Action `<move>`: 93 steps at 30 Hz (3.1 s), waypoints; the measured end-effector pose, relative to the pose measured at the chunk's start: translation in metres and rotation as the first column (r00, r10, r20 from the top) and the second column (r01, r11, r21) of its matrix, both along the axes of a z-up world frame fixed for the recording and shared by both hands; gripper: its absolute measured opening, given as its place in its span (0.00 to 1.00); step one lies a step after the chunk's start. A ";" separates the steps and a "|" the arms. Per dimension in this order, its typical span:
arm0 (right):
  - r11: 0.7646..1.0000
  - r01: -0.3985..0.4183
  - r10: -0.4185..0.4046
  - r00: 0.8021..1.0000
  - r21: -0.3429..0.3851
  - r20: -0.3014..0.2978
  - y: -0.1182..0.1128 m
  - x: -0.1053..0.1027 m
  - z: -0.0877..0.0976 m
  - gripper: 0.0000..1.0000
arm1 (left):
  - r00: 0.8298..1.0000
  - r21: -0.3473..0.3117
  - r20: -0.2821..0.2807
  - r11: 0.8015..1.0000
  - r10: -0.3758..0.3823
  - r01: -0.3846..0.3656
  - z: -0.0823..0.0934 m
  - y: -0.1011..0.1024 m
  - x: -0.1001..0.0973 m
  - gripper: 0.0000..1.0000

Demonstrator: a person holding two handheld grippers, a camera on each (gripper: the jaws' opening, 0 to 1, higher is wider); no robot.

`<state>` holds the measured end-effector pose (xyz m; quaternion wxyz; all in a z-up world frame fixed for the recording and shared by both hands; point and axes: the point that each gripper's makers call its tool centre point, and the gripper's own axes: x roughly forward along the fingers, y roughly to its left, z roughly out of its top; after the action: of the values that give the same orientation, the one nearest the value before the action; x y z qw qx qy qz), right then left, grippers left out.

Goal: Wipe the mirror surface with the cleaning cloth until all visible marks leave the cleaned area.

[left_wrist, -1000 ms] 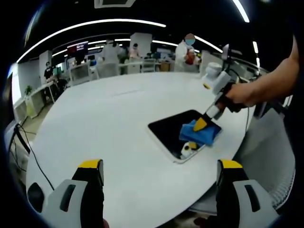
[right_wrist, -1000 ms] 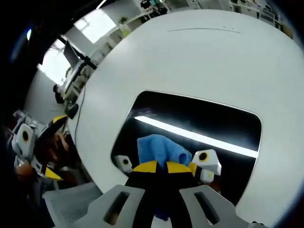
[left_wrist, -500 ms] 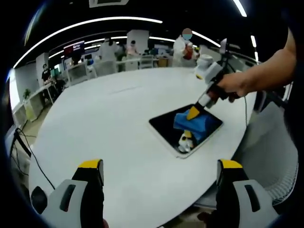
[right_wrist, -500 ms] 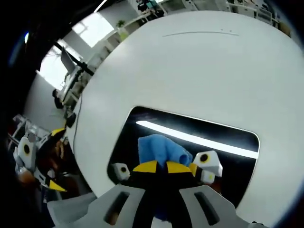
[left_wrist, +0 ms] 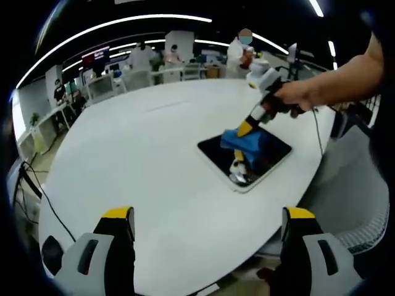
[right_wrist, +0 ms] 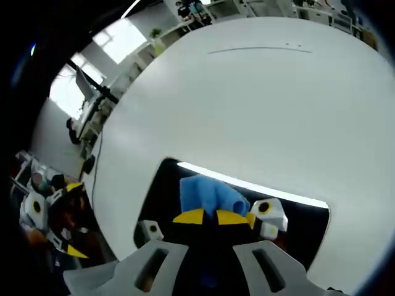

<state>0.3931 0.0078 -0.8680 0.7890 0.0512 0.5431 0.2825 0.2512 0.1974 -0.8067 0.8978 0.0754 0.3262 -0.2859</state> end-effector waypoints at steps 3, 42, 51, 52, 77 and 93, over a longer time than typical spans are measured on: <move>1.000 -0.001 0.001 1.000 -0.002 0.006 0.000 0.008 -0.002 0.00 | 1.000 0.005 -0.001 1.000 0.003 -0.003 -0.002 0.000 -0.001 0.99; 0.999 -0.028 0.030 0.997 -0.023 0.074 0.001 0.028 0.000 0.00 | 1.000 -0.033 -0.004 0.999 0.019 -0.019 0.003 0.002 -0.001 1.00; 0.999 -0.021 0.024 0.997 -0.038 0.076 -0.010 0.027 0.001 0.00 | 1.000 -0.038 -0.006 0.999 0.021 -0.021 0.002 0.001 -0.003 1.00; 0.999 -0.019 0.022 0.997 -0.039 0.075 -0.012 0.028 0.001 0.00 | 1.000 -0.038 -0.006 0.999 0.020 -0.020 0.002 0.000 -0.003 1.00; 0.996 0.036 -0.030 0.997 -0.077 0.075 -0.056 0.028 0.000 0.00 | 1.000 -0.040 0.010 0.999 0.012 -0.012 0.008 -0.007 0.001 1.00; 0.994 0.032 -0.023 0.995 -0.102 0.094 -0.056 0.020 0.000 0.00 | 1.000 -0.032 0.019 0.999 0.012 -0.012 0.012 -0.007 0.000 1.00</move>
<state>0.4131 -0.0477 -0.8678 0.8189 0.0047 0.5189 0.2452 0.2508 0.1901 -0.7949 0.9036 0.0617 0.3136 -0.2851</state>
